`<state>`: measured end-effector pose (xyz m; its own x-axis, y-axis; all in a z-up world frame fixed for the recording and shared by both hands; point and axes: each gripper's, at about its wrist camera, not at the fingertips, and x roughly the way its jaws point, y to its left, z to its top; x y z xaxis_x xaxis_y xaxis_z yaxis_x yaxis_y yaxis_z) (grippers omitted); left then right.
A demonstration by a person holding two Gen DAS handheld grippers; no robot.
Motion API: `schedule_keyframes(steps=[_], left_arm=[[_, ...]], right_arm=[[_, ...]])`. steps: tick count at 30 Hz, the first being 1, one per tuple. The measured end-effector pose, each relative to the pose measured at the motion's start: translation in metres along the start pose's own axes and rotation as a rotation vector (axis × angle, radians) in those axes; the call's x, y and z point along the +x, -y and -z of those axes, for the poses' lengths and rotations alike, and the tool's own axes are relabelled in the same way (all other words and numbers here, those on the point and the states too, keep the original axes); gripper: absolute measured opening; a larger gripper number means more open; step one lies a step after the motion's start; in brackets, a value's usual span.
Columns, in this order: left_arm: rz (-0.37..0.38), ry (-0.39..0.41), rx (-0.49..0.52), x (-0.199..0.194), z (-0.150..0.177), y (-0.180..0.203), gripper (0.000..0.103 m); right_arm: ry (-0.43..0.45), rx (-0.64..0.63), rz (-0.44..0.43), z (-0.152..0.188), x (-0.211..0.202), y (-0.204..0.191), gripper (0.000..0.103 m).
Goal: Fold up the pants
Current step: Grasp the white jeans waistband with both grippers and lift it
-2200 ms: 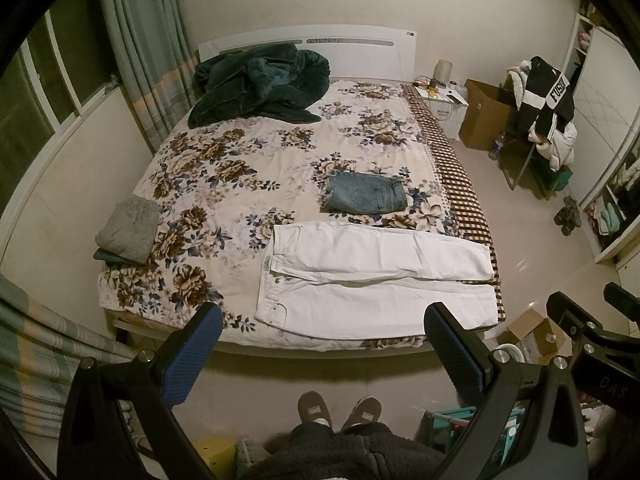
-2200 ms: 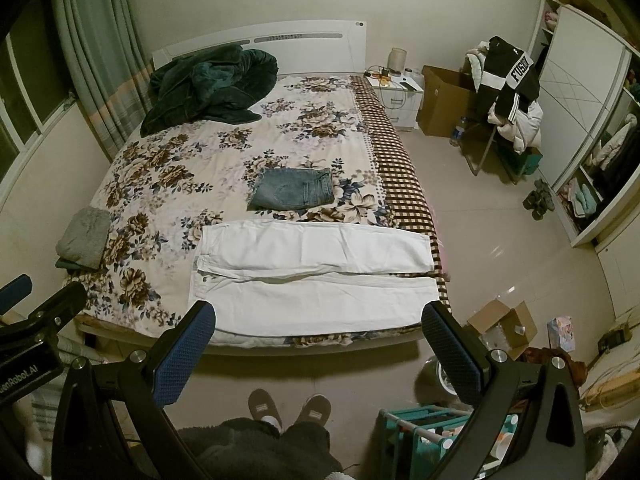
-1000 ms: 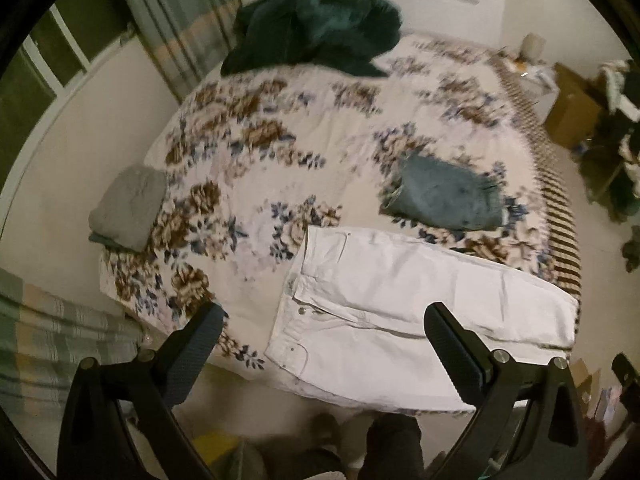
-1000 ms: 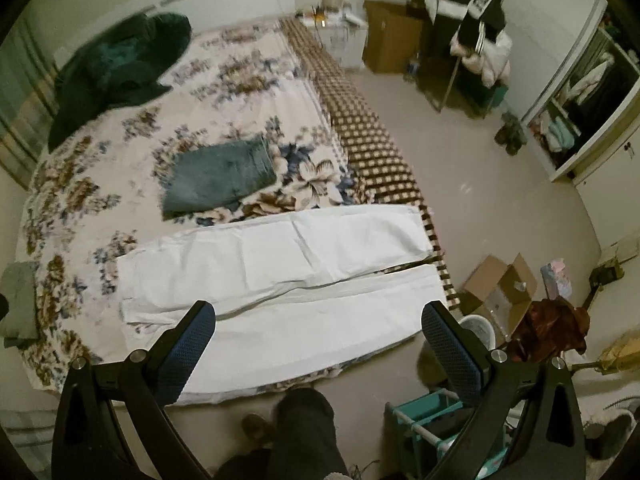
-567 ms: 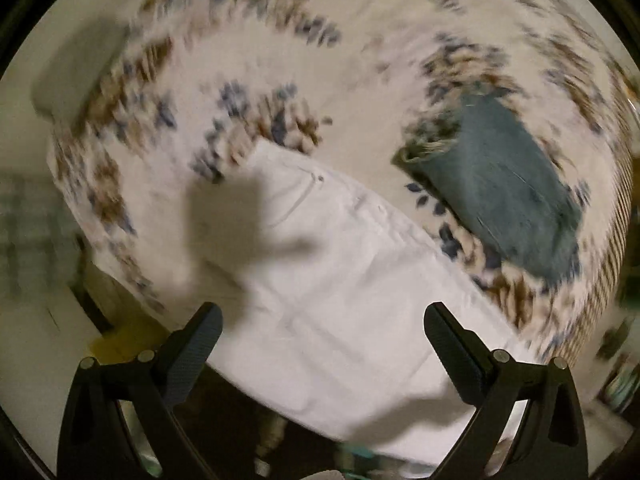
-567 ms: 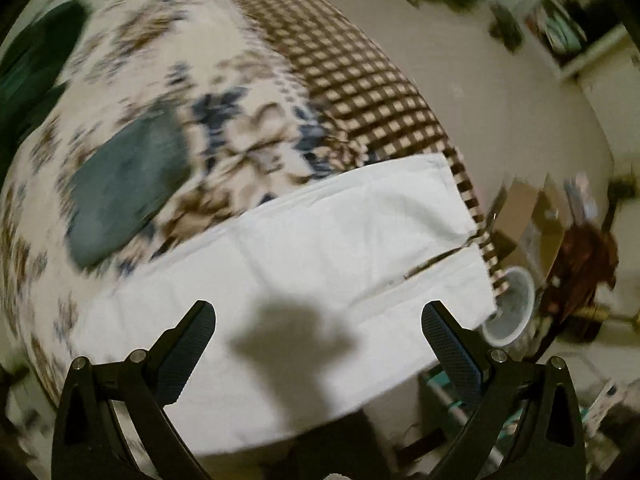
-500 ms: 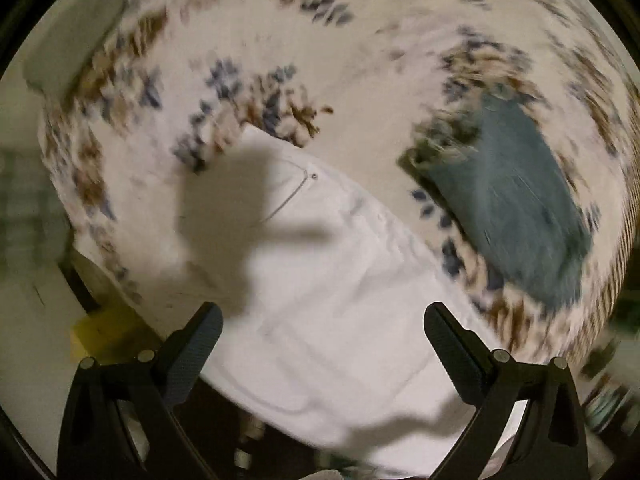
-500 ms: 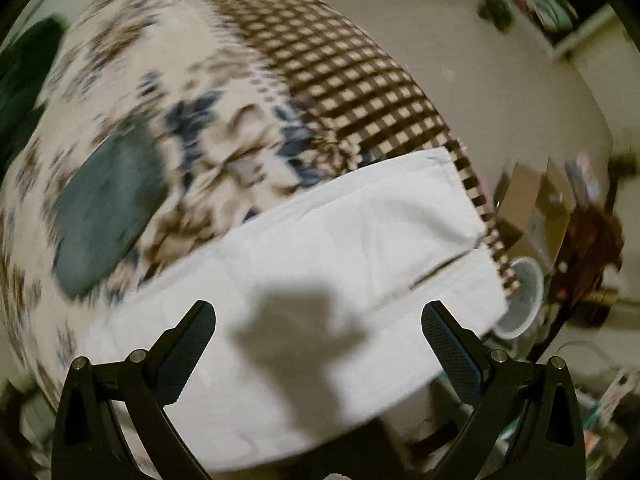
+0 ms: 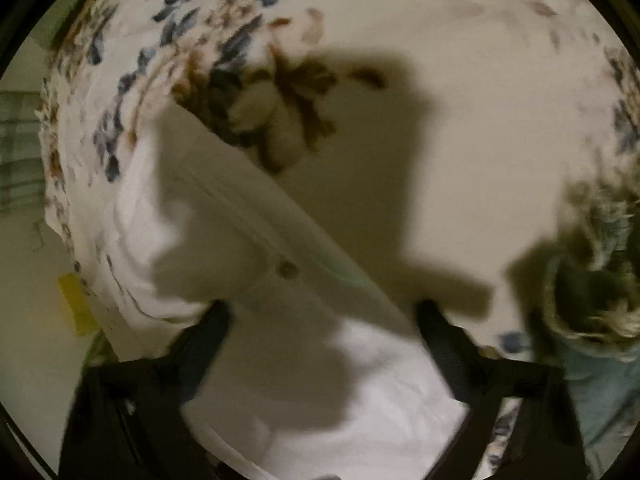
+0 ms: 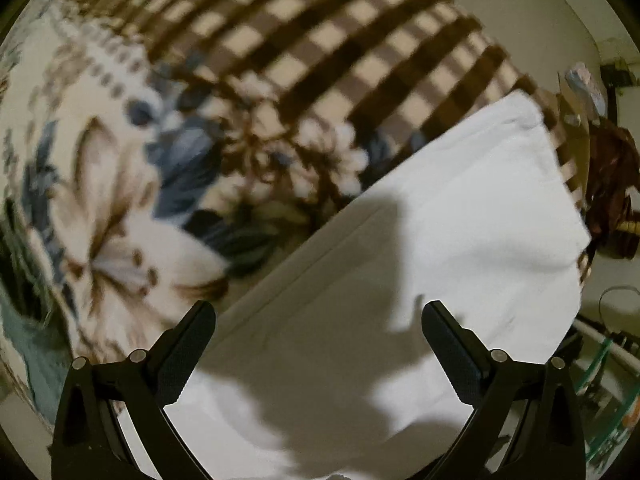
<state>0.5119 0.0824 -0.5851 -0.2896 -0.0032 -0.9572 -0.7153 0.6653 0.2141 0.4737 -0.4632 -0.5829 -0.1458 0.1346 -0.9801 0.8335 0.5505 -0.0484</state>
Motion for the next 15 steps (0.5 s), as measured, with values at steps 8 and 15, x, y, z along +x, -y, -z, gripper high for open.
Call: schedule_keyframes(steps=[8,15], left_arm=[[0.167,0.177,0.108,-0.059,0.045,-0.022,0.005],[0.285,0.266,0.137,-0.117,0.095,-0.077,0.004]], right_arm=[[0.021,0.092,-0.117,-0.012,0.014,0.028,0.025],[0.107,0.001,-0.174,0.017,-0.022,0.040,0.007]])
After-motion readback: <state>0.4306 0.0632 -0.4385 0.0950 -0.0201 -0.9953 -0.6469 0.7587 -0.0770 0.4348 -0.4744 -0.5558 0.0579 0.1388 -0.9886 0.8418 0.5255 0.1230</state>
